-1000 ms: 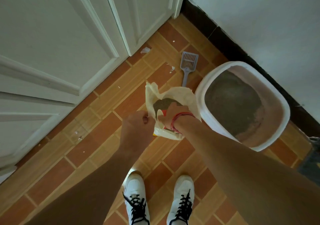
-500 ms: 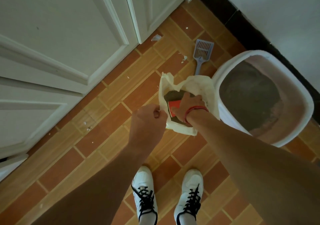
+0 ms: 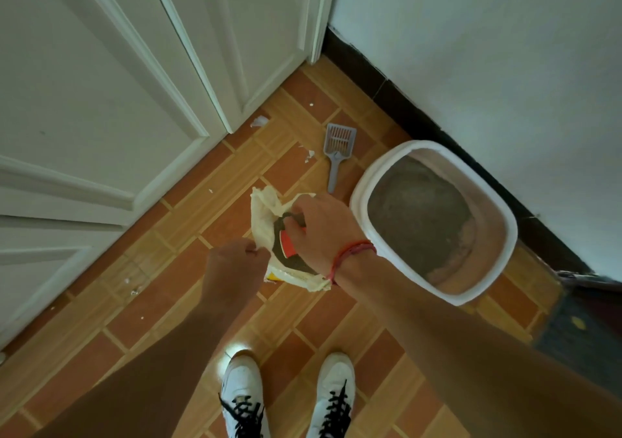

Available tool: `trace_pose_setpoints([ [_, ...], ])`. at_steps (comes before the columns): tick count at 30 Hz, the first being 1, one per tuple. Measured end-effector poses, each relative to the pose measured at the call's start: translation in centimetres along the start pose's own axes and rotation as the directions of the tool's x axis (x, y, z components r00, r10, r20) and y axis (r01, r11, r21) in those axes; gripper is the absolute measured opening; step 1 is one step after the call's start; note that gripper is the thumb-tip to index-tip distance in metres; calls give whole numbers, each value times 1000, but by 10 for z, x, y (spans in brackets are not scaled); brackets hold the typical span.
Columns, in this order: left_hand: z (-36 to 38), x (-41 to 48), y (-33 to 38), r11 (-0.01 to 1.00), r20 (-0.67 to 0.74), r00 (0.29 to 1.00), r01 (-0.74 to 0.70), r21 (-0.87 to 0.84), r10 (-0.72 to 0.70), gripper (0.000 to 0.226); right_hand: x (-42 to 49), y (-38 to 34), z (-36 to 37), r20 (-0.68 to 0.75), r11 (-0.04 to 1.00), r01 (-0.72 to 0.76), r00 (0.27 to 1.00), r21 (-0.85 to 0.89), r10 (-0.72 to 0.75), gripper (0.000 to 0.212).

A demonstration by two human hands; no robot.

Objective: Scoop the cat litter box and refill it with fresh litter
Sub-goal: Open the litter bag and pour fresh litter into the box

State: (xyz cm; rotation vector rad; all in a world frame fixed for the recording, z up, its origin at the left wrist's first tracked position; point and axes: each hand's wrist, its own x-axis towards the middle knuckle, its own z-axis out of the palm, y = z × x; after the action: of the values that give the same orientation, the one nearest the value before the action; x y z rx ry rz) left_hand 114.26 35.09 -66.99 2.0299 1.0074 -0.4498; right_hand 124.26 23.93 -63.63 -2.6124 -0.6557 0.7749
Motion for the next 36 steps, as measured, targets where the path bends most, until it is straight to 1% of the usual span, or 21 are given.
trace_pose_setpoints([
  [2, 1, 0, 2, 1000, -10, 1000, 0, 22, 0, 29, -2, 11, -10, -127, 999, 18, 992, 46, -12, 27],
  [3, 1, 1, 2, 1000, -12, 1000, -1, 29, 1, 29, -2, 18, -13, -167, 999, -4, 986, 49, 12, 29],
  [4, 2, 1, 4, 999, -3, 1000, 7, 31, -7, 28, 0, 25, -14, -179, 998, -52, 982, 37, 57, 33],
  [5, 4, 3, 5, 999, 13, 1000, 27, 21, -27, 27, 2, 33, -14, -142, 991, -128, 981, 24, 130, 39],
  [6, 6, 4, 5, 999, 29, 998, 48, -7, -48, 28, 4, 40, -14, -63, 977, -212, 975, 7, 212, 43],
  [7, 9, 6, 4, 997, 38, 997, 67, -40, -65, 32, 7, 45, -13, 37, 960, -281, 959, -20, 282, 42],
  [8, 12, 8, 4, 995, 47, 996, 82, -63, -79, 37, 9, 50, -12, 120, 946, -321, 938, -55, 325, 37],
  [9, 15, 9, 4, 994, 52, 995, 89, -64, -86, 42, 11, 54, -11, 165, 937, -338, 922, -91, 349, 31],
  [12, 18, 11, 5, 995, 44, 995, 87, -40, -86, 51, 16, 63, -8, 157, 918, -365, 908, -155, 388, 24],
  [14, 20, 12, 6, 997, 23, 996, 82, -14, -81, 47, 16, 65, -7, 153, 911, -377, 903, -165, 401, 21],
  [19, 18, 21, -4, 996, -27, 997, 70, 54, -69, 23, 13, 67, -7, 130, 910, -386, 905, -153, 406, 20],
  [25, 12, 25, -21, 998, -88, 994, 61, -7, -62, 26, 17, 66, -8, 56, 909, -400, 911, -116, 408, 12],
  [28, 7, 26, -31, 999, -83, 996, 21, 34, -18, 27, 19, 65, -10, 36, 904, -416, 906, -97, 421, 10],
  [31, 1, 22, -39, 997, -99, 995, -11, 82, 19, 25, 17, 61, -13, 32, 903, -408, 909, -131, 415, 11],
  [34, -4, 14, -49, 994, -103, 995, 12, 108, -1, 23, 9, 56, -14, 35, 903, -397, 913, -162, 407, 11],
  [36, -11, 8, -57, 996, -114, 993, 21, 83, -12, 25, 4, 49, -13, 51, 907, -382, 917, -177, 396, 12],
])
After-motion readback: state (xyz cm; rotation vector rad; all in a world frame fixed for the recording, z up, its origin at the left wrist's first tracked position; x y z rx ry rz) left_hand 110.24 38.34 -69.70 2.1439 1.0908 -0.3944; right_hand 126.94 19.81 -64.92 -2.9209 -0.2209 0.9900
